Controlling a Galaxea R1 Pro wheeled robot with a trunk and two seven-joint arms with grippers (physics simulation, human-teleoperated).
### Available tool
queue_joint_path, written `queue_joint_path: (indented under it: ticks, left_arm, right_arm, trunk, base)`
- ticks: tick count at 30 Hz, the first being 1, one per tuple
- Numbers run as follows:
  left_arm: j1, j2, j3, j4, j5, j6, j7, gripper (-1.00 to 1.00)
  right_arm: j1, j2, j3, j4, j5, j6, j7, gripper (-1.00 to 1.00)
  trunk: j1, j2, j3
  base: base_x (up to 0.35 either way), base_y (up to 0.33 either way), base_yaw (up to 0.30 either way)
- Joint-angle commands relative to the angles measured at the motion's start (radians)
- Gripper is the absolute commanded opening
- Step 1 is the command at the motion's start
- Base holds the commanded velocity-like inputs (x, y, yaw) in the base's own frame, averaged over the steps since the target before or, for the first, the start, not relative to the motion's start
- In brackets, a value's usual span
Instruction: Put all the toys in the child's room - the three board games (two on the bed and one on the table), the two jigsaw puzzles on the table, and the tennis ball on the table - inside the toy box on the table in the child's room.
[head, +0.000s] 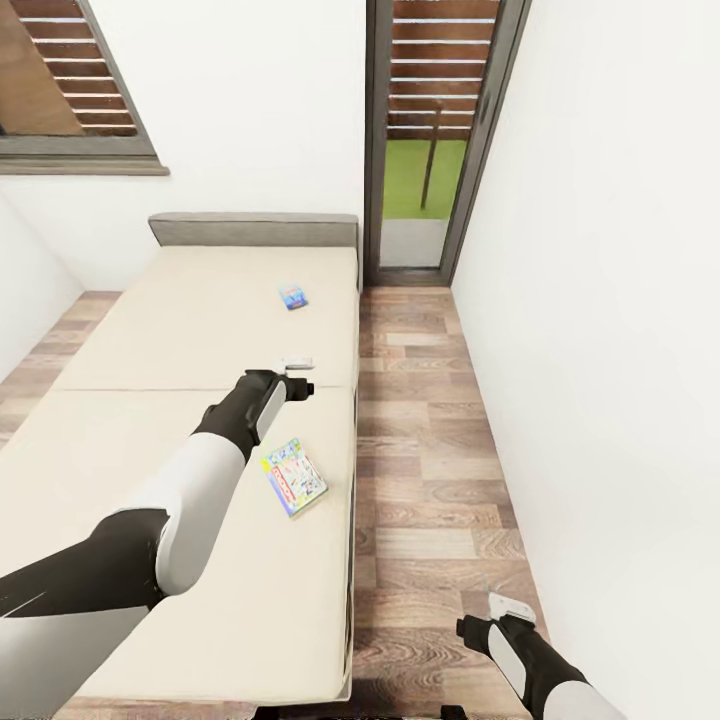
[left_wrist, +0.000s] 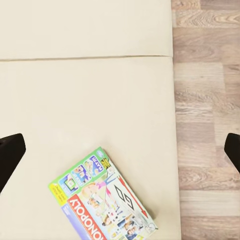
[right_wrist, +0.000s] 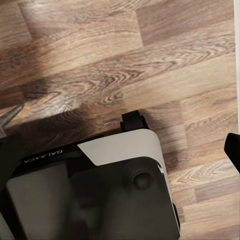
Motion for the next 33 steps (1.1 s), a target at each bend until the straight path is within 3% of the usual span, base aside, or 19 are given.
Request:
queue_joint_path:
  ticks: [1,33]
  left_arm:
    - [-0.003,-0.001,0.007,-0.001,-0.01,0.008,-0.003,1.0]
    - [-0.028,-0.001,0.007,0.0,-0.01,0.026,0.011,1.0]
  right_arm:
    - [0.0,0.0,0.0,-0.002,-0.011,0.004,-0.006,1.0]
    - [0.0,0.0,0.0,0.001,-0.012,0.005,-0.006,1.0]
  trunk:
    - [0.0,-0.002,-0.003]
    - [0.0,-0.002,-0.056]
  base:
    - [0.0,0.0,0.0]
    - [0.0,0.0,0.0]
